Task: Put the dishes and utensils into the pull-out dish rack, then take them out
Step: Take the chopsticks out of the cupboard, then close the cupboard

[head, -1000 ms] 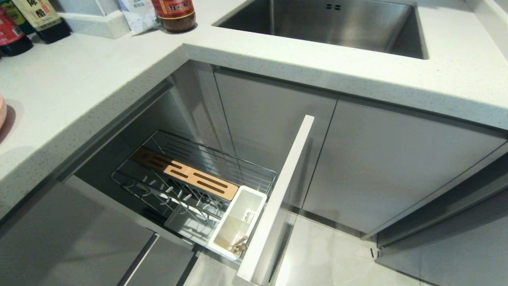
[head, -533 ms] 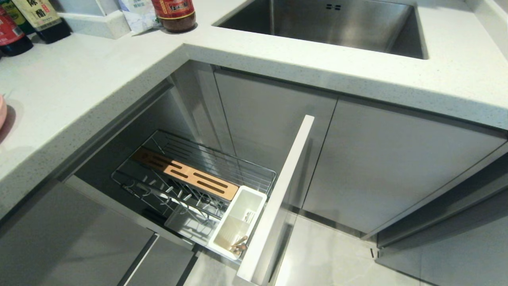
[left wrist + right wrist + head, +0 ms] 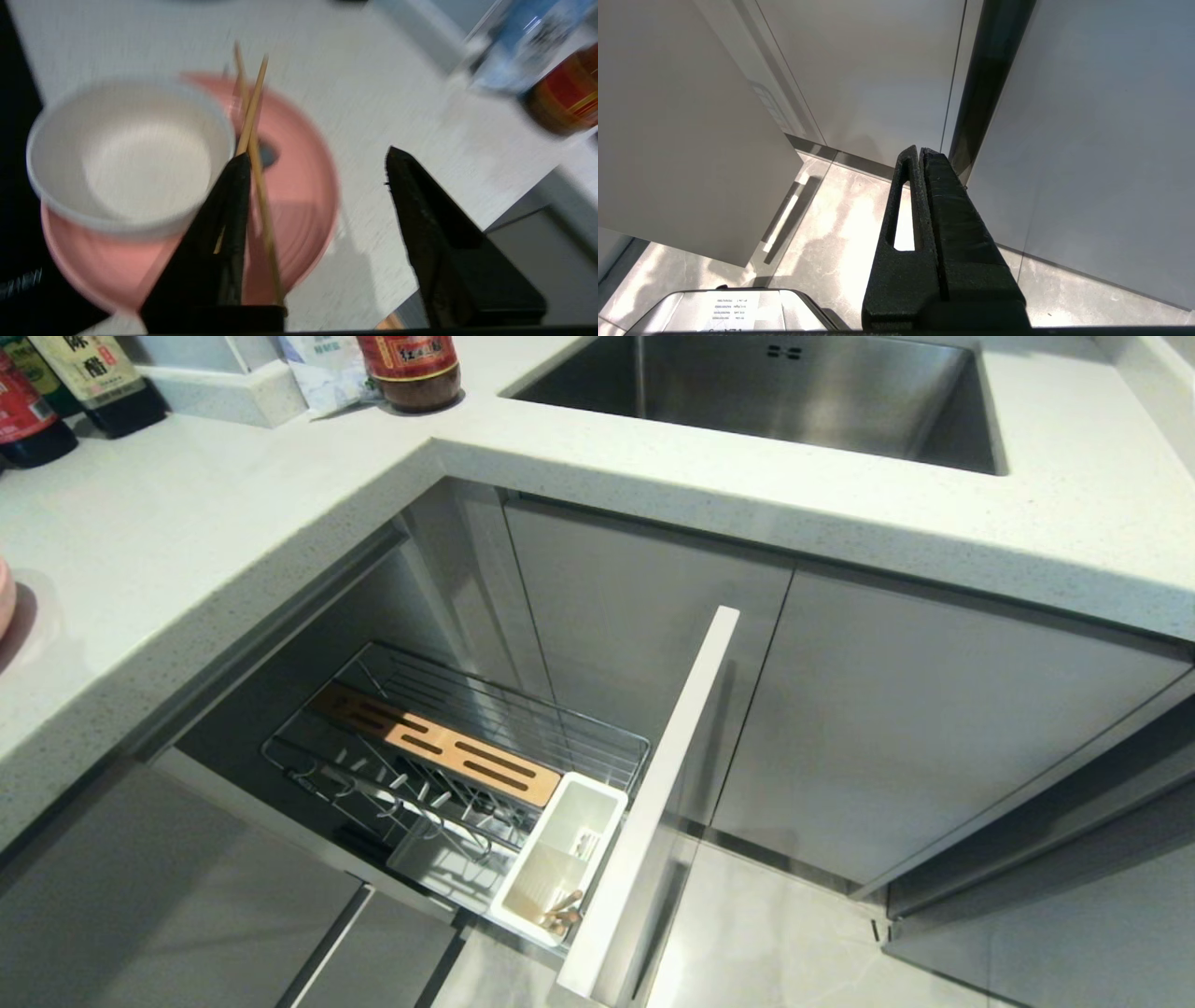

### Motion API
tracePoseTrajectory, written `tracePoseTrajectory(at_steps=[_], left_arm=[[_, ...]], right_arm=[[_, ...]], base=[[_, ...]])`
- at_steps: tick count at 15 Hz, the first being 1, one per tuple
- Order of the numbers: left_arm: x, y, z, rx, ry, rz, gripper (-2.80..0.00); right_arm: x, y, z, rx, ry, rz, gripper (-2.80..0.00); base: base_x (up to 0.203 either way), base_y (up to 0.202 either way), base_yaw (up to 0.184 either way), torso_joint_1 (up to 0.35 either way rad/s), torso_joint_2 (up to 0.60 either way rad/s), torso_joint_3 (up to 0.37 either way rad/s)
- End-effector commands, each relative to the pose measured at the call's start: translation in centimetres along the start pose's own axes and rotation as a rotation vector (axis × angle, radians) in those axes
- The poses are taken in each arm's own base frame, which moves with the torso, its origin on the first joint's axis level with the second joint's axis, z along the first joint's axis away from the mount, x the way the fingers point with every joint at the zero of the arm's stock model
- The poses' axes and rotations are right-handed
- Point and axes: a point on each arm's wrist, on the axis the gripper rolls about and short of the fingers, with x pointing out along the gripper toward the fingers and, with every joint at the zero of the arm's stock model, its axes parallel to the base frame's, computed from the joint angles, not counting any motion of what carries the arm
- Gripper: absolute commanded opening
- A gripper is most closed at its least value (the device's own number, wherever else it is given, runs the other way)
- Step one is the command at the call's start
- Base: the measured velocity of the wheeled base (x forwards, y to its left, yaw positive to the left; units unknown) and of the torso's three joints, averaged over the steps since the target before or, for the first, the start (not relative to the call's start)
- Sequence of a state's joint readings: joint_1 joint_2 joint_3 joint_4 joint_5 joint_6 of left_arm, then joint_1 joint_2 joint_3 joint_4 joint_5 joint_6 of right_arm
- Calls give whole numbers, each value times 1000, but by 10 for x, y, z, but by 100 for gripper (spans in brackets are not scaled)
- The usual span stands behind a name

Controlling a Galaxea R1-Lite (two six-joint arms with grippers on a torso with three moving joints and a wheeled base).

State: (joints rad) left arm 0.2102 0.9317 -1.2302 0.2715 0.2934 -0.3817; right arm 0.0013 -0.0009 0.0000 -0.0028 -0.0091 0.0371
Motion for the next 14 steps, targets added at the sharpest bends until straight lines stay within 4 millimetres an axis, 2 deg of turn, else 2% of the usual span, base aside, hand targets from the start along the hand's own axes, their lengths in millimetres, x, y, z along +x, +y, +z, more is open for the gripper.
tracePoseTrajectory(at_steps=[1,4,6,7,10,12,14], left_arm=[[-7,-5,19,-24,-97,-38,-280],[-26,-19,65,-73,-323,-162,-280],[-30,-28,85,-126,-366,-243,-280],[-20,-35,85,-153,-314,-277,-280],[9,-59,62,-257,-76,-367,-280],[17,-79,42,-241,89,-453,-280],[15,-99,17,-200,243,-548,-280]], right_arm=[[0,0,0,0,1,0,-280],[0,0,0,0,1,0,-280],[0,0,0,1,1,0,-280],[0,0,0,0,1,0,-280],[0,0,0,1,1,0,-280],[0,0,0,0,1,0,-280],[0,0,0,1,1,0,-280]], base=[[0,0,0,0,0,0],[0,0,0,0,0,0],[0,0,0,0,0,0],[0,0,0,0,0,0],[0,0,0,0,0,0],[0,0,0,0,0,0],[0,0,0,0,0,0]])
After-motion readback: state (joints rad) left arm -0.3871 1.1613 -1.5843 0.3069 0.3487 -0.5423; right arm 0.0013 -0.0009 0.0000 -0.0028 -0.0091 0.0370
